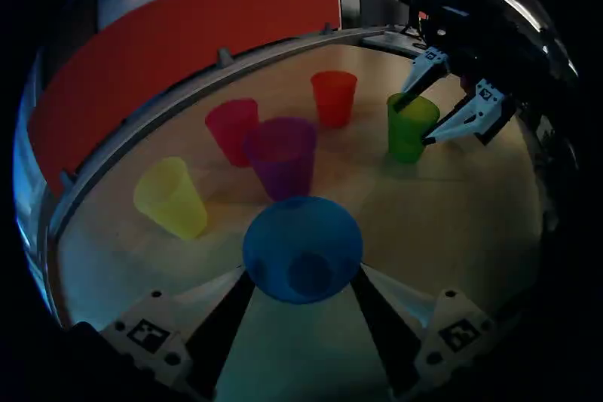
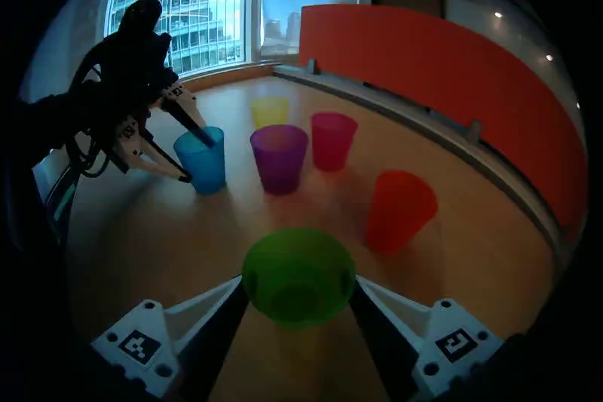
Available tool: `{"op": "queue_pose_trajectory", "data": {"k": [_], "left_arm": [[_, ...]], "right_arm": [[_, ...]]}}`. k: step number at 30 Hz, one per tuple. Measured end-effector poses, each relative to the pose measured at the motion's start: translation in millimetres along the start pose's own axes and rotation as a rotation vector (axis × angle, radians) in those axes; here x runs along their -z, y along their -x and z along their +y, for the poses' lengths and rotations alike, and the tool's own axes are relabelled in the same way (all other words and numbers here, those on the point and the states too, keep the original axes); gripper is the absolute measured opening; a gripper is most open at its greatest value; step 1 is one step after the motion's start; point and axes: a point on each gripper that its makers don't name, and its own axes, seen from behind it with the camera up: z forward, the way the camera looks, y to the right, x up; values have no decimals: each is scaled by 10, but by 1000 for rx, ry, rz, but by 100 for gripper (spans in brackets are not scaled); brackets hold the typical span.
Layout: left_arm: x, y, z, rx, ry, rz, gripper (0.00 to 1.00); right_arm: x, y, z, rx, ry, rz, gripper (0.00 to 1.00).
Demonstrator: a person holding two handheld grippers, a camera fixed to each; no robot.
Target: Pour water
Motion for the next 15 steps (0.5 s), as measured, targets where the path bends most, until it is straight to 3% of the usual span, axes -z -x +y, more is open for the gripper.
{"op": "queue_pose_trajectory", "data": {"k": [8,15], "left_arm": [[-4,72,37,-1,5,-19,88],[41,142,55,-1,-1,-30,88]], "right_arm": [[22,36,-3,-21,1,6,91],[40,200,8,-23,19,-23,98]]}}
